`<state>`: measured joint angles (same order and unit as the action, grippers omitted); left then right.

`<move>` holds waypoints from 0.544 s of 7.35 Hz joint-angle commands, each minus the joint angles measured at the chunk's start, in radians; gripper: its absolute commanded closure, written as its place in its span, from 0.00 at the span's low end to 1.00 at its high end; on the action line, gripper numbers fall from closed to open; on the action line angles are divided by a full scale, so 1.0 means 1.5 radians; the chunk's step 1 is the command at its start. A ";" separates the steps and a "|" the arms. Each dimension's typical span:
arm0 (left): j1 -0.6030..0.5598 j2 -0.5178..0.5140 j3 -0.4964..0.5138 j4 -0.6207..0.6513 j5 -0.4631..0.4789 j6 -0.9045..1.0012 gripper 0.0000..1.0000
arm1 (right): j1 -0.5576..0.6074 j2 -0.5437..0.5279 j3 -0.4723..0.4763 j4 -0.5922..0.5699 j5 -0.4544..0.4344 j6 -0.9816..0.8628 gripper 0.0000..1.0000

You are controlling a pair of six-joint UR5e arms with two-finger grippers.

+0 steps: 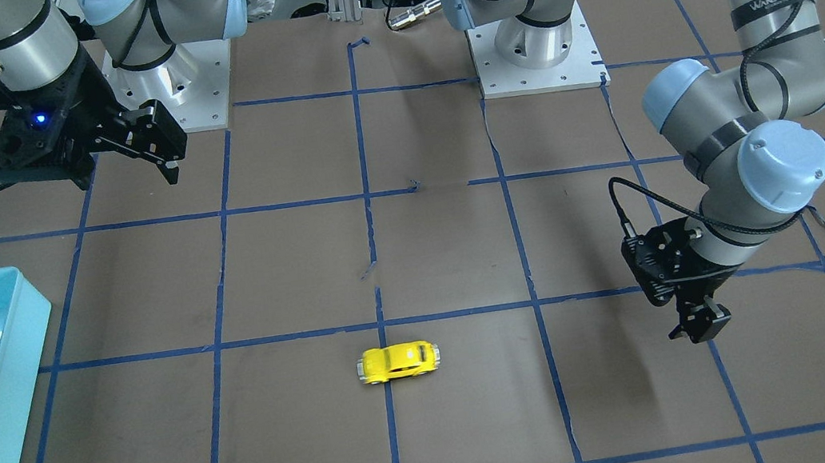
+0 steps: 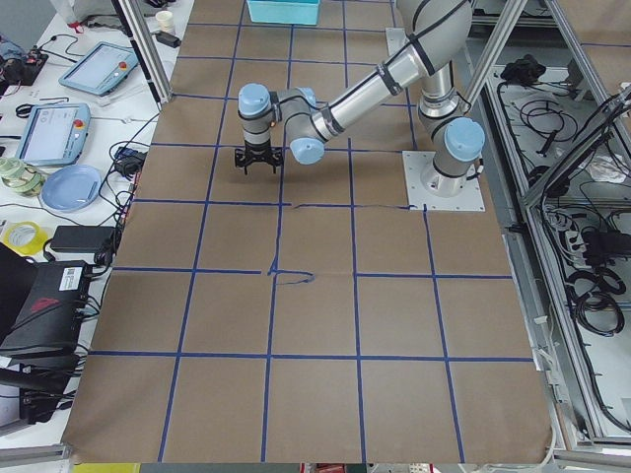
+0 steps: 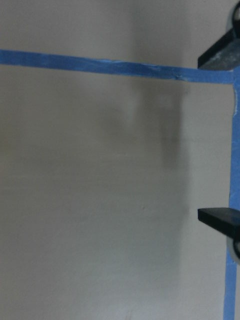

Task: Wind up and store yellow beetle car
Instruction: 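Raise the left gripper away while the car rolls toward the bin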

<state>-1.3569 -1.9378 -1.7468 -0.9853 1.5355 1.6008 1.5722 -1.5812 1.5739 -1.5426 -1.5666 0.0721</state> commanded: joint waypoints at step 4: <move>-0.137 0.145 0.184 -0.350 -0.006 -0.552 0.03 | -0.004 0.003 0.001 -0.003 0.000 0.012 0.00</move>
<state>-1.5332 -1.7643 -1.5199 -1.4386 1.5264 1.0046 1.5685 -1.5794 1.5749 -1.5428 -1.5666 0.0884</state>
